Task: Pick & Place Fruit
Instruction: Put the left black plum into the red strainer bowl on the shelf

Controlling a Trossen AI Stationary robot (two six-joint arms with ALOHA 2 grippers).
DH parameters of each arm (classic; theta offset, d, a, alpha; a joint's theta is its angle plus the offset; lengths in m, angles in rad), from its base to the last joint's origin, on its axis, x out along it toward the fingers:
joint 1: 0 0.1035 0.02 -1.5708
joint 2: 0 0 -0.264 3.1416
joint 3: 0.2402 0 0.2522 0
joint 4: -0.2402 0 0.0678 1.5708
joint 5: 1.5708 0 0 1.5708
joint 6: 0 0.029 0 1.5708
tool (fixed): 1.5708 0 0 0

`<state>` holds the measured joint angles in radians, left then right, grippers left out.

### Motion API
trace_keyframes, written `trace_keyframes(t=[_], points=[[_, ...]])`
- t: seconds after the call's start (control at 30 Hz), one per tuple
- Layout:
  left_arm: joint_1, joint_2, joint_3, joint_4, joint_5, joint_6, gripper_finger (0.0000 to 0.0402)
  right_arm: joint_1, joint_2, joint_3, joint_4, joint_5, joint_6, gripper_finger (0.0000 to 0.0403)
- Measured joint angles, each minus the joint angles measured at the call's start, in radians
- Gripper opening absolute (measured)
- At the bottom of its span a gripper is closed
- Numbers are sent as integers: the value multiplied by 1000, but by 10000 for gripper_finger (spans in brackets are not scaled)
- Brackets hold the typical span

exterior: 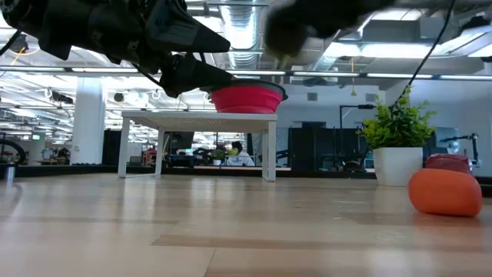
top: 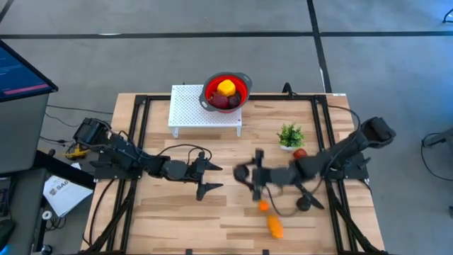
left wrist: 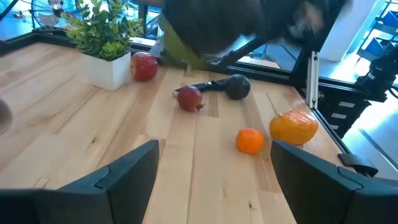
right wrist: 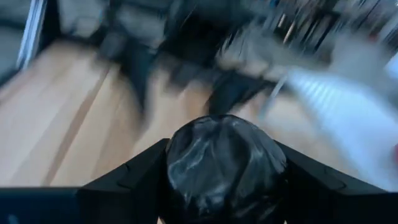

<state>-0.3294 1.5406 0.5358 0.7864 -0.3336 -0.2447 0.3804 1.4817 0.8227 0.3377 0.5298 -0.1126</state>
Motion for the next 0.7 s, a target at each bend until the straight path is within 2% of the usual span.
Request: trace_keyframes(t=[0.13, 0.27, 0.47, 0.7], points=[[0, 0, 0, 0, 0, -3, 301, -173, -56, 3, 162, -121, -58, 239], [0, 0, 0, 0, 0, -7, 301, -346, -91, 71, 122, -152, 35, 240], [0, 0, 0, 0, 0, -8, 301, -578, -45, 301, -205, -318, 154, 240], [0, 0, 0, 0, -5, -7, 301, -736, 142, 610, -646, -328, 158, 240]])
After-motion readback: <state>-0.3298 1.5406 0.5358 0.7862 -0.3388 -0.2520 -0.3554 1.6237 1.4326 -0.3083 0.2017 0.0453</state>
